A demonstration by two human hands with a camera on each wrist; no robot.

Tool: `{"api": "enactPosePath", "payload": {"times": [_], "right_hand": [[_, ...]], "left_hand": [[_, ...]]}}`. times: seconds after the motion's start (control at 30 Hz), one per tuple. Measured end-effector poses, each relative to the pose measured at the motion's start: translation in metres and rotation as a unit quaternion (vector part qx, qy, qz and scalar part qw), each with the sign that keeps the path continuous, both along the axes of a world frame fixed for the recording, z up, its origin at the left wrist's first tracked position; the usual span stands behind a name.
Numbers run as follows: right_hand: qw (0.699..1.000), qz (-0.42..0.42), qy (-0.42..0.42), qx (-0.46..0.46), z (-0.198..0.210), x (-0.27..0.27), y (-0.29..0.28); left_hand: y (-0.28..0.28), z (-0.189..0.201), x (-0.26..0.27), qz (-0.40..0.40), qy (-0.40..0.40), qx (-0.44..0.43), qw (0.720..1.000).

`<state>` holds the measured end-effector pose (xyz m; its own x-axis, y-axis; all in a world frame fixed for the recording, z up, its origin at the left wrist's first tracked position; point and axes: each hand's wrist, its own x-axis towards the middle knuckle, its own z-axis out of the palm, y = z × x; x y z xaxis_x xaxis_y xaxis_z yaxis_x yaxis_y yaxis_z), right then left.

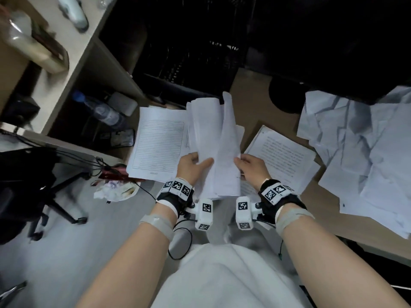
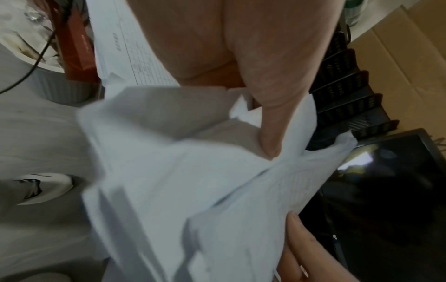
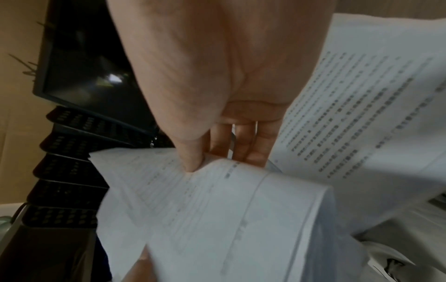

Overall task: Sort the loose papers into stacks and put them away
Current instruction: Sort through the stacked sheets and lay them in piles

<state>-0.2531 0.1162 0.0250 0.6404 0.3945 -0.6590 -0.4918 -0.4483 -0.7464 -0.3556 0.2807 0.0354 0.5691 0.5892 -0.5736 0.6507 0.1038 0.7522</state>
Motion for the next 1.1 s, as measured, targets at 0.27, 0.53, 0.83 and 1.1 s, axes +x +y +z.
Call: {"api": "enactPosePath", "payload": {"times": [0.27, 0.53, 0.83, 1.1], "right_hand": [[0.999, -0.024, 0.036, -0.005, 0.026, -0.016, 0.059], [0.996, -0.053, -0.072, 0.001, 0.026, -0.026, 0.089], [0.998, -0.036, -0.027, 0.033, 0.046, -0.041, 0.125], [0.996, -0.050, -0.070, 0.033, 0.057, -0.055, 0.137]], "left_hand": [[0.047, 0.005, -0.027, 0.032, -0.017, -0.016, 0.999], [0.117, -0.006, -0.032, 0.000, -0.015, -0.006, 1.000], [0.142, -0.006, -0.018, -0.012, -0.067, -0.063, 0.996], [0.125, 0.002, -0.008, -0.083, -0.125, -0.170, 0.974]]}}
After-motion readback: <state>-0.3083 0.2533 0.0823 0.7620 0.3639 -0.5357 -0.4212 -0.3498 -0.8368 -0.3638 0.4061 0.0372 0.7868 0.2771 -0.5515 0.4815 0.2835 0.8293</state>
